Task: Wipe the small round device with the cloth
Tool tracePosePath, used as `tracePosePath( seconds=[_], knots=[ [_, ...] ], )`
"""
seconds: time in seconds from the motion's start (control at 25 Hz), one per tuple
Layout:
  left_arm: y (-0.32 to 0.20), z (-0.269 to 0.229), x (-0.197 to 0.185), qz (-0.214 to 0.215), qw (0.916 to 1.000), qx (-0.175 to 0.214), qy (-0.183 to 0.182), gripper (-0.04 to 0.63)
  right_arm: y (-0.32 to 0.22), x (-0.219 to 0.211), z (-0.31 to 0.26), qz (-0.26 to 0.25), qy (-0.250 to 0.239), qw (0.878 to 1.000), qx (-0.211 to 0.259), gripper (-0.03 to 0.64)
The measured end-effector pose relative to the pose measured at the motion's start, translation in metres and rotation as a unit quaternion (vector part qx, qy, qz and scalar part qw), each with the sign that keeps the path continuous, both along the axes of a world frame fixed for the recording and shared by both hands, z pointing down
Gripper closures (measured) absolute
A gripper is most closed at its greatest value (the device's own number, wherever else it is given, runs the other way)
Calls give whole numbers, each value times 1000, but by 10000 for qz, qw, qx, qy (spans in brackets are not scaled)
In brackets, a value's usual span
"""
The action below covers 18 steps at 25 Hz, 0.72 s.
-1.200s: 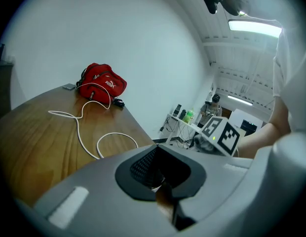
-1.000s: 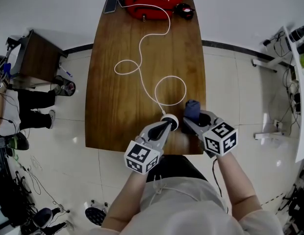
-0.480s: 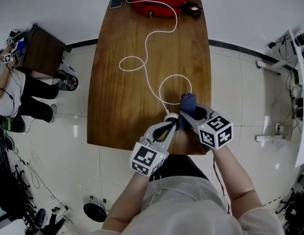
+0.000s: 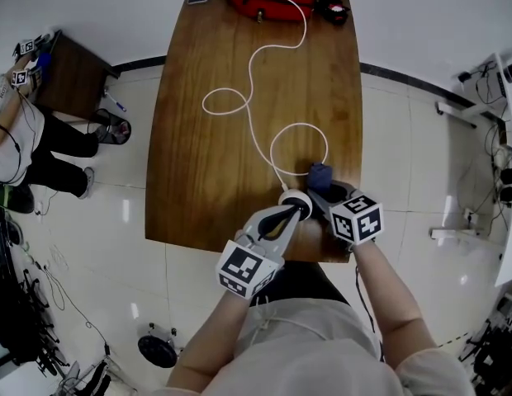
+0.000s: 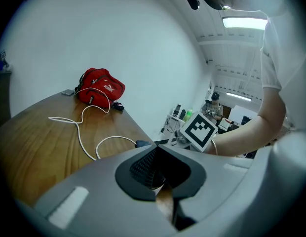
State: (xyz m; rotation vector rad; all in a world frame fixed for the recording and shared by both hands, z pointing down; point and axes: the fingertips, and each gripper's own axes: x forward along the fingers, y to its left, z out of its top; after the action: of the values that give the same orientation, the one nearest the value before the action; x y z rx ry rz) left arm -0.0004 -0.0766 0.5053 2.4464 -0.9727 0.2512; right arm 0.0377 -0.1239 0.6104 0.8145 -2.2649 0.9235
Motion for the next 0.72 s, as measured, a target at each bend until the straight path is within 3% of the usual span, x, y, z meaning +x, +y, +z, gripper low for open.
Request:
tracePosePath(
  seconds=[0.16,0.32,0.48,0.6,0.72],
  knots=[
    [1,3,1,47,9999,-86,-80,589,-4,5,-3,111,-102,9998,-137,502],
    [0,3,3,256,9993,-115,-255,589,-28,-5,-69,37,-733,9963,437,502],
    [-2,2,5,364,9989,-130,-280,589,-34,-47,-122,-1077,-1125,9845,806,502],
    [-2,1,6,330,9989,-73,-319,589,-25,-76,-116,-2041,-771,9729,766,502],
    [-3,0,6,275,9993,-60,-248,589,-14,-88,-90,-2657,-451,9620,447,502]
  ],
)
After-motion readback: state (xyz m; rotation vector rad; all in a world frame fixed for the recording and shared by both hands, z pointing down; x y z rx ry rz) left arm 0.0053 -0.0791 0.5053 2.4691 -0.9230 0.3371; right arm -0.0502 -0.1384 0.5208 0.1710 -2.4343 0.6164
